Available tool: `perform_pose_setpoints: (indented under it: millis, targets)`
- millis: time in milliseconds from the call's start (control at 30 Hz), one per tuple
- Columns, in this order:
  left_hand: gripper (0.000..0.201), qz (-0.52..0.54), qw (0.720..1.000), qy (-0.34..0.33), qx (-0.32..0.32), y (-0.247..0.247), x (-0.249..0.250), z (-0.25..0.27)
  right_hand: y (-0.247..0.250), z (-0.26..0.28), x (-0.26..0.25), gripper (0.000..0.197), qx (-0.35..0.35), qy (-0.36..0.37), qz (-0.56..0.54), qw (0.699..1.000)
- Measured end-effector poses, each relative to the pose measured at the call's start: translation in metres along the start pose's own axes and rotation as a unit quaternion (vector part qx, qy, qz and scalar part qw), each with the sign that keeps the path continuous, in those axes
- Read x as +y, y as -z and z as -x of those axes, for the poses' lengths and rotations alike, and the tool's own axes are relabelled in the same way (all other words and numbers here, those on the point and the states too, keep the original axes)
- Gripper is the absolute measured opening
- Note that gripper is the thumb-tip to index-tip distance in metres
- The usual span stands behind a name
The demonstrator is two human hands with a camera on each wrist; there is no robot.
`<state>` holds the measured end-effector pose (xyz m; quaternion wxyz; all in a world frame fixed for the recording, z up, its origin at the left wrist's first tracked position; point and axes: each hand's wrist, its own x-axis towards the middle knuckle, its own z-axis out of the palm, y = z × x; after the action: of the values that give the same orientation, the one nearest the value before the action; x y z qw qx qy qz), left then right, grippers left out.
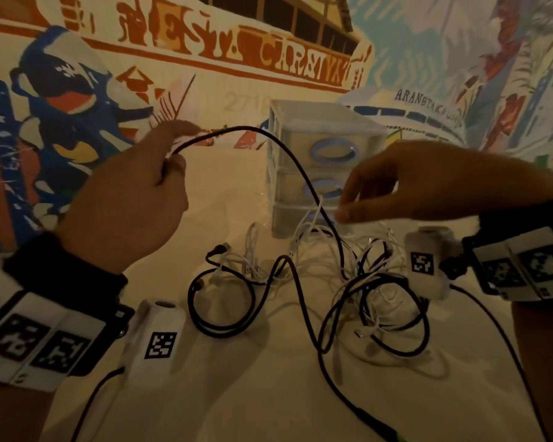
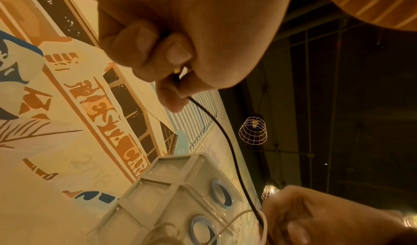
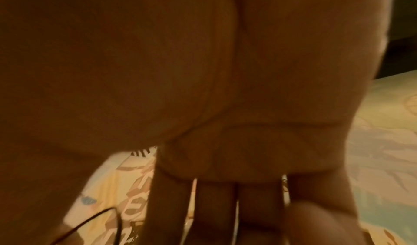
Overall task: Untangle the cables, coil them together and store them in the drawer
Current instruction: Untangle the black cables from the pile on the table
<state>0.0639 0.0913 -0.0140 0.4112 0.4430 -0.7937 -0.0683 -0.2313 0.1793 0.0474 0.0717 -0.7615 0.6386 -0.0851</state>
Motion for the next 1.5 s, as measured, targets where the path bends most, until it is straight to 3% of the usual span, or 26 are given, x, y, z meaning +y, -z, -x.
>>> perform_pose_setpoints:
  millis: [100, 333, 567, 700, 967, 1133, 1300, 1500]
  targets:
    - [0.031, -0.017, 0.999, 0.004, -0.031, 0.000, 0.004, 0.002, -0.018, -0.009, -0.003, 0.032, -0.047, 0.030, 0.028, 0.998]
    - [0.020, -0.092, 0.990, 0.058, -0.087, 0.001, 0.000, 0.002, -0.013, -0.017, 0.007, 0.014, 0.034, 0.034, 0.011, 0.999]
    - [0.017, -0.185, 0.965, 0.041, -0.180, 0.002, 0.007, 0.006, -0.012, -0.018, 0.001, 0.029, 0.116, 0.030, -0.062, 0.991]
    - [0.031, -0.203, 0.967, 0.009, -0.156, 0.000, 0.009, 0.009, -0.013, -0.018, -0.003, 0.045, 0.161, 0.051, -0.058, 0.984]
    - [0.049, -0.060, 0.992, -0.059, -0.098, 0.000, 0.044, 0.015, -0.013, -0.019, -0.007, 0.035, 0.167, 0.095, -0.041, 0.980]
    - [0.045, 0.014, 0.980, -0.141, -0.139, -0.018, 0.072, 0.014, -0.014, -0.021, -0.011, 0.029, 0.163, 0.119, -0.036, 0.979]
    - [0.030, -0.037, 0.975, -0.174, -0.133, -0.032, 0.069, 0.000, -0.009, -0.019, -0.005, 0.028, 0.121, 0.139, -0.043, 0.982]
    - [0.011, -0.040, 0.976, -0.153, -0.148, -0.040, 0.052, 0.007, 0.005, -0.014, 0.012, 0.029, 0.183, 0.108, -0.056, 0.976]
